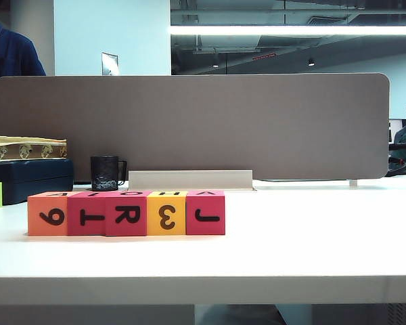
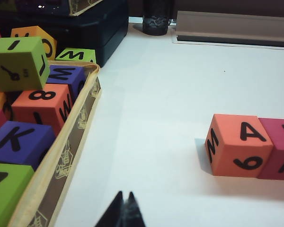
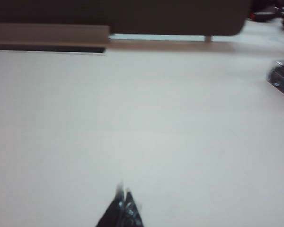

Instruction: Select the appropriate blocks from the scattered letter blocks on the table and arrange them in a row to spell out "ALOHA".

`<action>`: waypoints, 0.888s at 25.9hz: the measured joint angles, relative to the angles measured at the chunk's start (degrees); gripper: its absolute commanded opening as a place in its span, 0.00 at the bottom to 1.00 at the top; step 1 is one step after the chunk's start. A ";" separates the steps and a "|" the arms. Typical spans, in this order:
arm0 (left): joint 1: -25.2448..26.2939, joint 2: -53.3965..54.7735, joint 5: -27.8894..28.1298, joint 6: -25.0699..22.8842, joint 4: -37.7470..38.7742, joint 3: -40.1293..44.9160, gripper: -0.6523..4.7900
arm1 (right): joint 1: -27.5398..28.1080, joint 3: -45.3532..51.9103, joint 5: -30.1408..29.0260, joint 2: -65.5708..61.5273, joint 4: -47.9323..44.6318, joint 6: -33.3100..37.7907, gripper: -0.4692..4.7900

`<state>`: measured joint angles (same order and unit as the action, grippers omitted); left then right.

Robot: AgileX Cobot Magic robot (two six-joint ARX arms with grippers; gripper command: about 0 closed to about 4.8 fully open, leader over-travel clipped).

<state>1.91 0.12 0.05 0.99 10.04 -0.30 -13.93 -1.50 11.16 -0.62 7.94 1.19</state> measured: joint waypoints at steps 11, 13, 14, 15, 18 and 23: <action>0.00 0.00 0.00 0.02 0.00 0.00 0.11 | 11.58 1.09 -5.40 0.00 1.36 -0.17 0.09; 0.00 0.00 0.00 0.02 0.00 0.00 0.11 | 13.22 1.09 -6.12 0.00 2.58 -0.22 0.09; 0.00 0.00 0.00 0.02 -0.02 0.00 0.11 | 14.19 1.09 -6.69 0.00 2.58 -0.48 0.09; 0.00 0.00 0.00 0.02 -0.02 0.00 0.11 | 15.34 1.09 -7.78 0.02 2.64 -1.29 0.09; 0.00 0.00 0.00 0.02 -0.02 0.00 0.11 | 15.21 1.09 -8.28 0.02 2.73 -2.34 0.09; -0.02 0.00 0.00 0.02 -0.02 0.00 0.11 | 15.21 1.09 -9.49 0.02 2.95 -2.38 0.09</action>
<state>1.89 0.12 0.05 1.02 10.02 -0.30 1.28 -0.40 1.67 -0.60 10.90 -1.19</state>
